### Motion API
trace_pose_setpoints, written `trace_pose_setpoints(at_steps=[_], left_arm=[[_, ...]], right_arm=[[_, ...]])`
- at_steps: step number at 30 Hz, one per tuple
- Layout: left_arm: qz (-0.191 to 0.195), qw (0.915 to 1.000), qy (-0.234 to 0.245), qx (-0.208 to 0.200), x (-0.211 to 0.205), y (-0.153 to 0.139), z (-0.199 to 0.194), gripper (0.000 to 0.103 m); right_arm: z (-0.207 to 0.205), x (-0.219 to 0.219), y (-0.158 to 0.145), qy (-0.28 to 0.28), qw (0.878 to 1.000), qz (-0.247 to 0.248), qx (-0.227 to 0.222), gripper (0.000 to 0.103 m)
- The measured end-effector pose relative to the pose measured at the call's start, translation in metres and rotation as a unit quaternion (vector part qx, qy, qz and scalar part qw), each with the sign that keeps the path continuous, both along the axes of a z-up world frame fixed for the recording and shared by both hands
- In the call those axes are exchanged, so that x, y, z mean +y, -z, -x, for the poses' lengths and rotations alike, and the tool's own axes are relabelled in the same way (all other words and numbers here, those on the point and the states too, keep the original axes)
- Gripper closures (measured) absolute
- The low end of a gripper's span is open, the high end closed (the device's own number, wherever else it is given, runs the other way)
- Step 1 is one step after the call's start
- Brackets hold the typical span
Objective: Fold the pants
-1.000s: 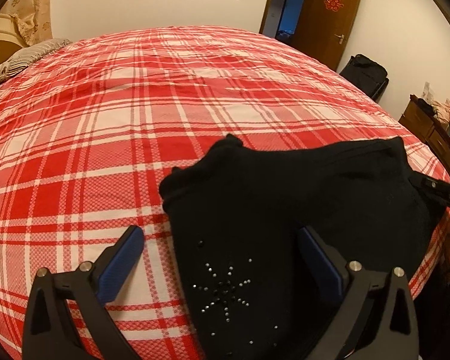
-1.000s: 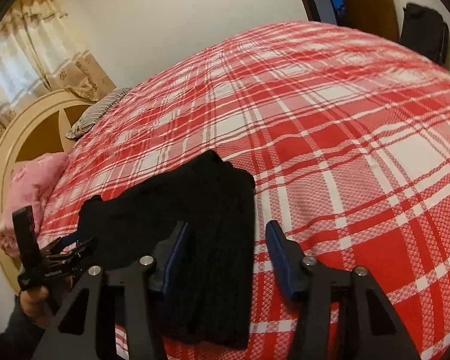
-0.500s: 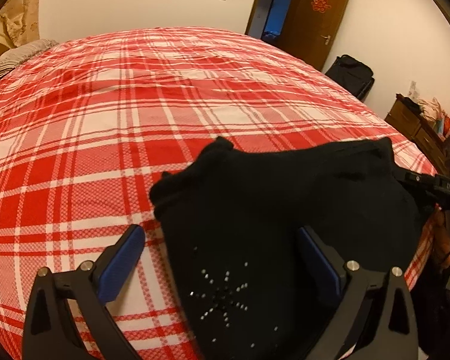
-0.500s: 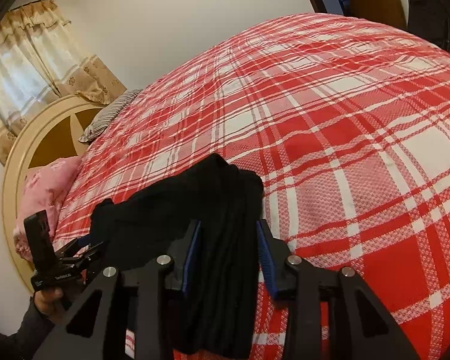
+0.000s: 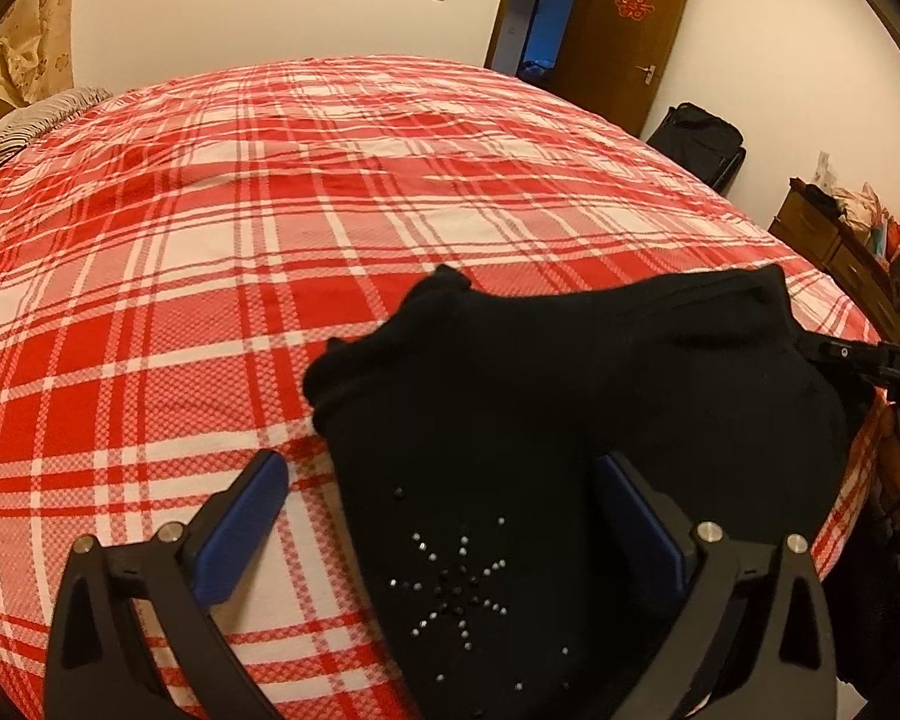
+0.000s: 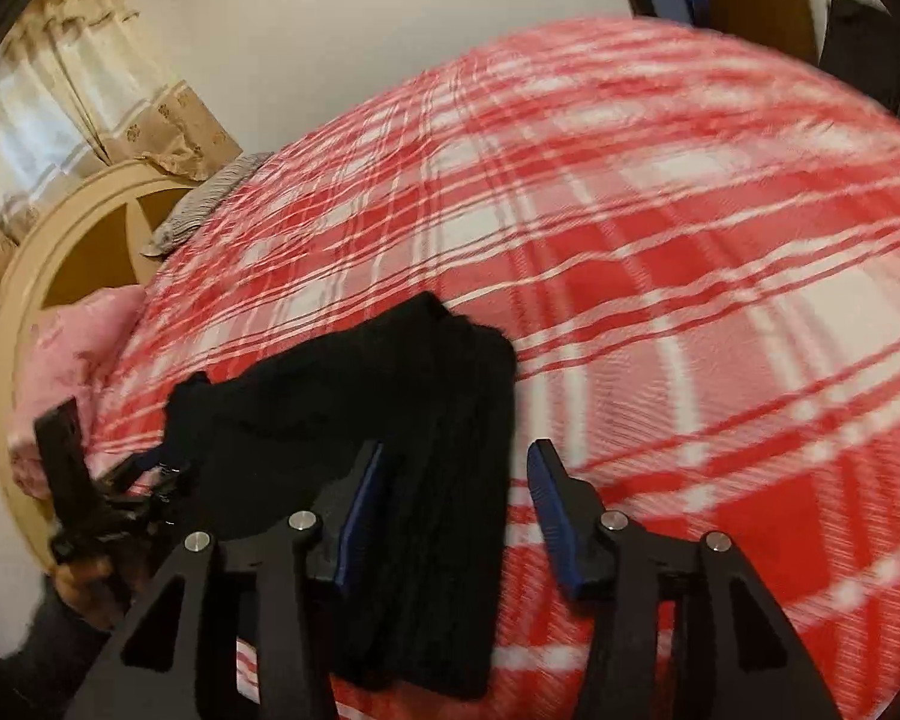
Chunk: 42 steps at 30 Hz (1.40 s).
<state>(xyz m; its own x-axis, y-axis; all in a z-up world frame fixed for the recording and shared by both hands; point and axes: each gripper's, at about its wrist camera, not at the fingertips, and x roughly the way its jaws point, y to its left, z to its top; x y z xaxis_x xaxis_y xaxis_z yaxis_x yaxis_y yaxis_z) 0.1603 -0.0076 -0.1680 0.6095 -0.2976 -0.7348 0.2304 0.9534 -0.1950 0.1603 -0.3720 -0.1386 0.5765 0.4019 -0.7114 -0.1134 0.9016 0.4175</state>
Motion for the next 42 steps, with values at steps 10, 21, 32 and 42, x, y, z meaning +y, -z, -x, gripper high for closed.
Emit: trace_pose_setpoints(at_steps=[10, 21, 32, 42], left_arm=[[0.025, 0.9997, 0.005, -0.001, 0.008, -0.002, 0.004, 0.01], [0.037, 0.9993, -0.001, 0.001, 0.015, -0.002, 0.007, 0.022], [0.09, 0.9959, -0.005, 0.012, 0.027, -0.008, 0.01, 0.089], [0.084, 0.9961, -0.012, -0.022, 0.03, -0.032, 0.026, 0.092]], right_arm=[[0.004, 0.0, 0.004, -0.023, 0.998, -0.062, -0.004, 0.068], [0.0, 0.008, 0.006, 0.006, 1.0, -0.022, -0.002, 0.068], [0.015, 0.003, -0.01, -0.002, 0.996, -0.08, -0.039, 0.076], [0.025, 0.015, -0.034, -0.014, 0.994, -0.084, -0.068, 0.076]])
